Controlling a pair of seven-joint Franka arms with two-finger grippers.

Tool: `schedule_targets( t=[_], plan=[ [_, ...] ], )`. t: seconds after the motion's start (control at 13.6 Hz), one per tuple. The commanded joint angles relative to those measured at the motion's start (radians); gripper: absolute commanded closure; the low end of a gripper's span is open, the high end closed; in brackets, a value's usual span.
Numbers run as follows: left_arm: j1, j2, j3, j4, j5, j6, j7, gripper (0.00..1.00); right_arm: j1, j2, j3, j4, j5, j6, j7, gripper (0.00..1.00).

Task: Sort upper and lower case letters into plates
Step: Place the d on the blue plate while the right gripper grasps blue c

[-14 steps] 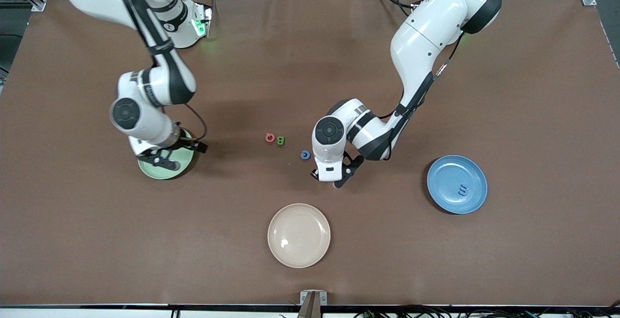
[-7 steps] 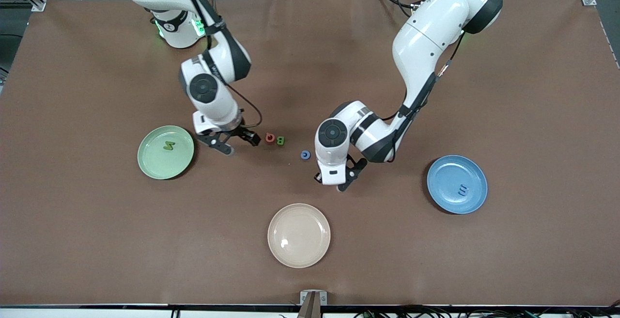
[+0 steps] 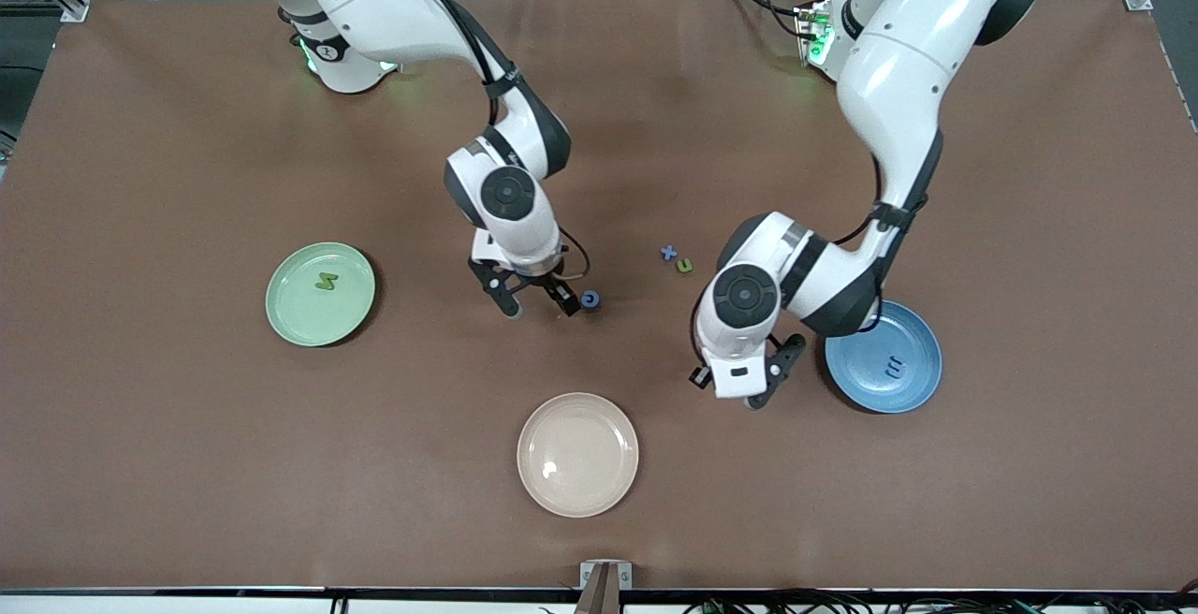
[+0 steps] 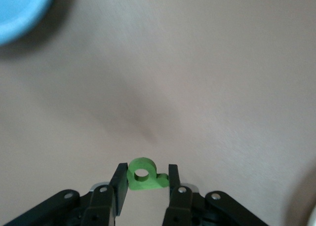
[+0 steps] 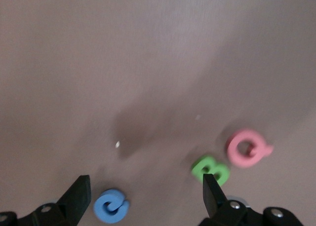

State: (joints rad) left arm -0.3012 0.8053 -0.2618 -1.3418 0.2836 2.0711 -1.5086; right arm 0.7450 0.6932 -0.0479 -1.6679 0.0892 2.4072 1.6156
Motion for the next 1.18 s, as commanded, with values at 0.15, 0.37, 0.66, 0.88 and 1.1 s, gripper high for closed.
schedule_targets(
  t=[0.15, 0.37, 0.66, 0.88, 1.1],
  plan=[
    [0.141, -0.276, -0.025, -0.408, -0.001, 0.127, 0.181, 0.99, 0.034, 0.136, -0.015, 0.220, -0.019, -0.106, 0.164, 0.00],
    [0.214, -0.336, -0.024, -0.523, 0.006, 0.179, 0.315, 0.99, 0.065, 0.173, -0.021, 0.231, -0.046, -0.096, 0.204, 0.00],
    [0.327, -0.330, -0.024, -0.525, 0.008, 0.188, 0.528, 0.99, 0.070, 0.192, -0.021, 0.246, -0.071, -0.097, 0.233, 0.18],
    [0.393, -0.310, -0.025, -0.527, 0.008, 0.202, 0.655, 0.99, 0.068, 0.192, -0.021, 0.247, -0.071, -0.099, 0.225, 0.46],
    [0.425, -0.282, -0.017, -0.527, 0.008, 0.216, 0.735, 0.94, 0.066, 0.189, -0.021, 0.247, -0.072, -0.099, 0.224, 0.99]
  ],
)
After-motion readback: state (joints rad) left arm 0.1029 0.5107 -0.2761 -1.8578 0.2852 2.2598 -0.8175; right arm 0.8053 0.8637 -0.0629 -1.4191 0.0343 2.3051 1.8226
